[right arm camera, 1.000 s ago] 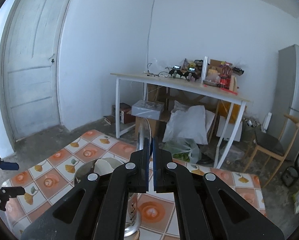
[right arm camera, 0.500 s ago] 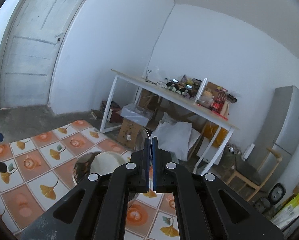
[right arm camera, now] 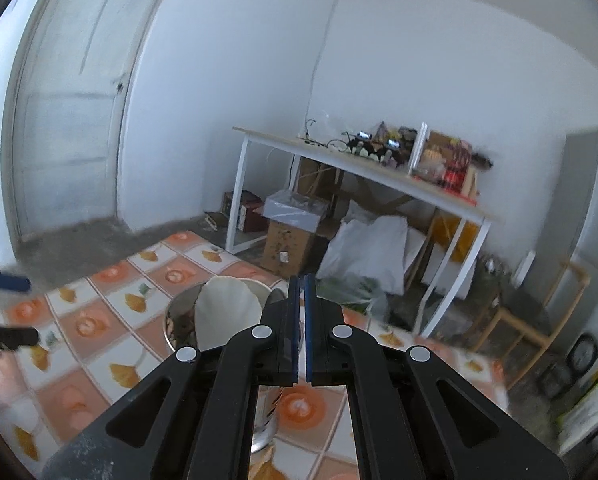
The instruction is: Organize utensils
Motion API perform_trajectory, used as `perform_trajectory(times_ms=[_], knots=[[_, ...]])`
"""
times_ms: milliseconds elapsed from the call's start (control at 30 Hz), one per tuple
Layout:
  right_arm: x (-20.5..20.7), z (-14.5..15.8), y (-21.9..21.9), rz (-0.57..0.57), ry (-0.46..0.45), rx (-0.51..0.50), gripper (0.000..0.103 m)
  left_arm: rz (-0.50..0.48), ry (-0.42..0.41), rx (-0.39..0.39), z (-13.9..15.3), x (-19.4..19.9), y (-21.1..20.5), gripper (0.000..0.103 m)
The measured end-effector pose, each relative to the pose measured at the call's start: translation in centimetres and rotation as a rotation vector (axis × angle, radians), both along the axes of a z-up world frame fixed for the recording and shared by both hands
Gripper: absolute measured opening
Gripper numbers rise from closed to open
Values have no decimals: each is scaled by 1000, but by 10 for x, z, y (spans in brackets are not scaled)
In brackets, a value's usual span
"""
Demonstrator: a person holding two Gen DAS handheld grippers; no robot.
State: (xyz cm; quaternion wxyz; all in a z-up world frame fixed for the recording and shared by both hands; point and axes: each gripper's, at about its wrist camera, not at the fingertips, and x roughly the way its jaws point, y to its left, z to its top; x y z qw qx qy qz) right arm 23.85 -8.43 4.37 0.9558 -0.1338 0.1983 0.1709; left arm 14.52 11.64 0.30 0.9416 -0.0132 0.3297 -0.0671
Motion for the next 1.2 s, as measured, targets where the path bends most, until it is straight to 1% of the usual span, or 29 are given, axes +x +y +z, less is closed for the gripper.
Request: perform_trajectory(times_ms=[67,100,133,167,200,233,267,300,333,433,467,567,600,700,800,867,933,967,1033,1067,1133,1200], knots=[[-6,7,-14,-14,39,81,3,-4,4,0,-1,-1,-2,75],[-8,8,-19,-19,59,108,10,-7,7,-1,-1,-1,-3,75],[-11,10,-26,-27,86,140,20,-11,10,-2,-2,-2,-4,75],[-14,12,-33,-37,109,169,24,-17,13,-5,-3,-3,-6,75],[-22,14,-44,-44,146,215,31,-22,15,-8,-3,-4,-6,75],[-27,14,-51,-45,174,243,35,-31,20,-11,-5,-5,-9,75],[-32,13,-56,-51,196,265,37,-43,26,-14,-6,-6,-12,75],[-40,11,-65,-63,231,290,43,-53,33,-16,-8,-7,-15,75],[-46,7,-71,-68,270,308,46,-65,42,-18,-10,-8,-18,75],[-68,-13,-87,-114,402,341,48,-105,79,-26,-20,-9,-31,75],[-73,-21,-90,-133,436,335,48,-123,97,-35,-24,-9,-37,75],[-95,-58,-98,-270,557,256,49,-168,144,-62,-36,-11,-52,75],[-99,-67,-101,-296,586,246,49,-188,166,-71,-42,-11,-61,75],[-117,-96,-114,-378,679,264,49,-244,222,-84,-57,-10,-85,75],[-132,-109,-128,-414,720,312,49,-295,260,-100,-66,-5,-109,75],[-136,-114,-135,-427,736,324,49,-318,274,-117,-70,0,-122,74],[-136,-115,-138,-437,736,326,49,-341,292,-128,-74,6,-136,64],[-136,-114,-140,-440,734,333,49,-350,302,-129,-76,9,-143,61],[-132,-116,-146,-437,731,351,49,-367,323,-122,-81,14,-156,49],[-131,-115,-147,-433,727,358,49,-374,335,-119,-83,16,-161,47],[-130,-116,-149,-427,725,361,49,-395,356,-113,-88,17,-172,39],[-131,-117,-151,-425,725,366,49,-413,365,-81,-92,14,-182,34]])
